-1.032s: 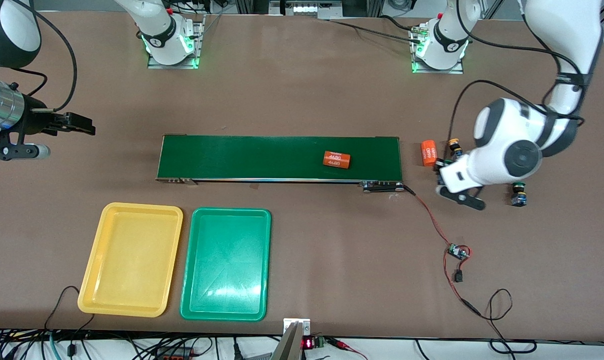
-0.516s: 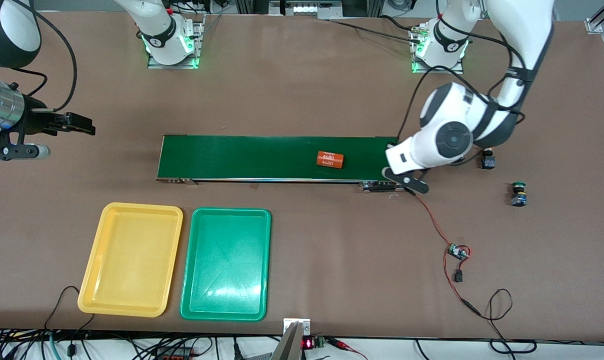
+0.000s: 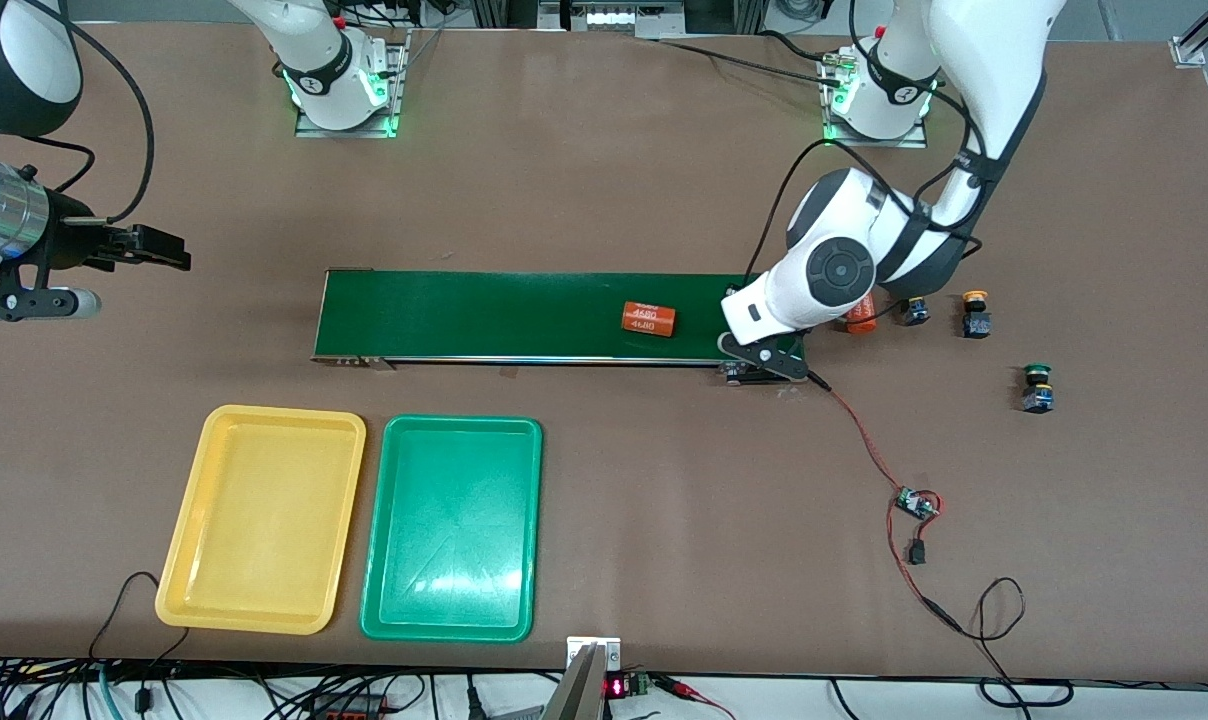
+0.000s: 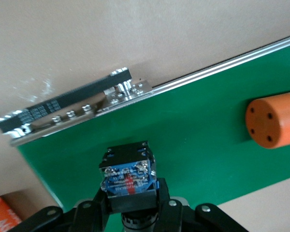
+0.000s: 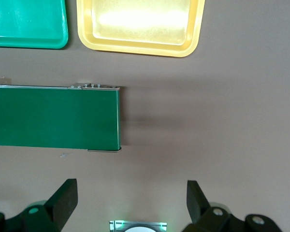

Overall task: Sort buttons by color to trays
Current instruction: 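Set the green-ringed button on the belt and release the left gripper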

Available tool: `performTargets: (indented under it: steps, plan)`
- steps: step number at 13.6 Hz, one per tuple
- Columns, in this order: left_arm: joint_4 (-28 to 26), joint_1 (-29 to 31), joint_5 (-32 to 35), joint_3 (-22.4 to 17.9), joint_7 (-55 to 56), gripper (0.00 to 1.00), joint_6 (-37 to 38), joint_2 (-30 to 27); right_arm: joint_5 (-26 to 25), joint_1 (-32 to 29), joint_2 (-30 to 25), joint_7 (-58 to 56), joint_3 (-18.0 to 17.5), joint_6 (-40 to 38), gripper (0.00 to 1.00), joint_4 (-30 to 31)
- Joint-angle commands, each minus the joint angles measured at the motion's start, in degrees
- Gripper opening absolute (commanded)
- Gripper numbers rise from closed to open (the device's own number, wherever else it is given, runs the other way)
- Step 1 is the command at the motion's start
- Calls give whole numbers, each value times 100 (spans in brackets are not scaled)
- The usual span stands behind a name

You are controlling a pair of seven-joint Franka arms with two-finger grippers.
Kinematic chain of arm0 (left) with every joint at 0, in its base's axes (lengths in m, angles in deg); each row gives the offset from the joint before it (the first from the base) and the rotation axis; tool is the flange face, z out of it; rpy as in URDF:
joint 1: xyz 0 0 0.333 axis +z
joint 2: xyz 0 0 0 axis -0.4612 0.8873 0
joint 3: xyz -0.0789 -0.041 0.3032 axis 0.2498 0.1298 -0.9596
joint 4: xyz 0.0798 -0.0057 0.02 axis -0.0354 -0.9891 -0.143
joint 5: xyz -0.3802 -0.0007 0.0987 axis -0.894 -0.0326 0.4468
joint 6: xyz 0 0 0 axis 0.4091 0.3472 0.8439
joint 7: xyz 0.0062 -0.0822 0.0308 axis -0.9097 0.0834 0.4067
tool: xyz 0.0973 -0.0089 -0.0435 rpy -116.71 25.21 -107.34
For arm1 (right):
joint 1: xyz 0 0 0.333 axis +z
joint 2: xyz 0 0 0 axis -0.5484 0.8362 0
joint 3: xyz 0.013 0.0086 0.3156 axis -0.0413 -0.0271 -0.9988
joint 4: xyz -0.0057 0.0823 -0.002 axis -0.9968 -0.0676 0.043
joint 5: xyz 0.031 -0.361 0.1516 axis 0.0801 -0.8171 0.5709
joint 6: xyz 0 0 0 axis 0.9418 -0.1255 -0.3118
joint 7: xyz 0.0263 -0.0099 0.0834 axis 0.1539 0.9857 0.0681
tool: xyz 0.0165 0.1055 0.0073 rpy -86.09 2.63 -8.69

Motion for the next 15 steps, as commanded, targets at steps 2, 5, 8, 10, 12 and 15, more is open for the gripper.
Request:
performTargets:
  steps: [2, 5, 8, 10, 12, 15]
  plan:
    - [-53, -75, -117, -44, 99, 32, -54, 25, 81, 2, 66, -64, 6, -94, 100, -135]
    - [-44, -75, -117, -44, 47, 100, -19, -44, 81, 2, 66, -64, 6, -94, 100, -144]
    - [26, 13, -160, -44, 29, 100, 348, -395, 81, 2, 58, -64, 6, -94, 100, -144]
    - [44, 415, -169, -44, -207, 100, 657, -641, 81, 2, 58, -64, 6, -94, 100, -135]
    - [35, 994, -169, -79, -899, 100, 841, -704, 81, 2, 58, -64, 6, -94, 100, -135]
    - [-26, 1646, -109, -105, -1489, 100, 886, -678, 90, 20, 58, -64, -2, -120, 100, -118]
